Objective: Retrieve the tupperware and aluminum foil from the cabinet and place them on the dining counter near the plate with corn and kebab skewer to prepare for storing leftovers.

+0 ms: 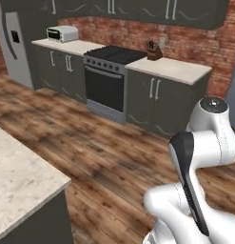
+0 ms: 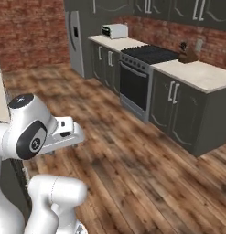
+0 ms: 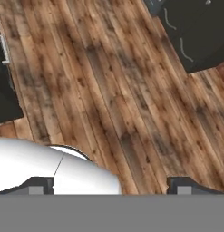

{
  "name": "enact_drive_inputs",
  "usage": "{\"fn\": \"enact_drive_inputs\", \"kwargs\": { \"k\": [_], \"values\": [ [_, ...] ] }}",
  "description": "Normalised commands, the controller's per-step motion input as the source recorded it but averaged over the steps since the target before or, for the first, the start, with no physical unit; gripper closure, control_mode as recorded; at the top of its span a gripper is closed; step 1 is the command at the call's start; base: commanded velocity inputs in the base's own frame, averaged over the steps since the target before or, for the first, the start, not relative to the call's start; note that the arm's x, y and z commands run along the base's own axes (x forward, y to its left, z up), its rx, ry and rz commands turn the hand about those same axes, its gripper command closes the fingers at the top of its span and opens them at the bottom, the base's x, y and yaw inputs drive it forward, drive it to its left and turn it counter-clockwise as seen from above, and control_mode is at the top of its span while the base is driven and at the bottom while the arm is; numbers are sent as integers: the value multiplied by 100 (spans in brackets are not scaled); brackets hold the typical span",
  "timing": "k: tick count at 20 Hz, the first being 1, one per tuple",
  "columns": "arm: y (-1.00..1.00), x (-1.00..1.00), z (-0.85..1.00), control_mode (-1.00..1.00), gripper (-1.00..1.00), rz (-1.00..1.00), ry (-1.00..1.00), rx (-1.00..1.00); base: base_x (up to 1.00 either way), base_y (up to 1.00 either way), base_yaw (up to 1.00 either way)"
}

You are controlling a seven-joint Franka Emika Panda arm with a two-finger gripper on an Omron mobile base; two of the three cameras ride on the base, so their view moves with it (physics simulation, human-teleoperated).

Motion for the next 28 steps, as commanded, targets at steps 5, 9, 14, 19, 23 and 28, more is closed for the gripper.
{"fn": "enact_drive_inputs", "kwargs": {
  "k": [5,9,14,19,23,28],
  "values": [
    [0,0,0,100,-100,0,0,0,100,-80,34],
    [0,0,0,100,-100,0,0,0,100,-65,29],
    [0,0,0,100,-100,0,0,0,100,-35,23],
    [0,0,0,100,-100,0,0,0,100,-2,16],
    [0,0,0,100,-100,0,0,0,100,6,14],
    [0,0,0,100,-100,0,0,0,100,36,12]
  ]
}}
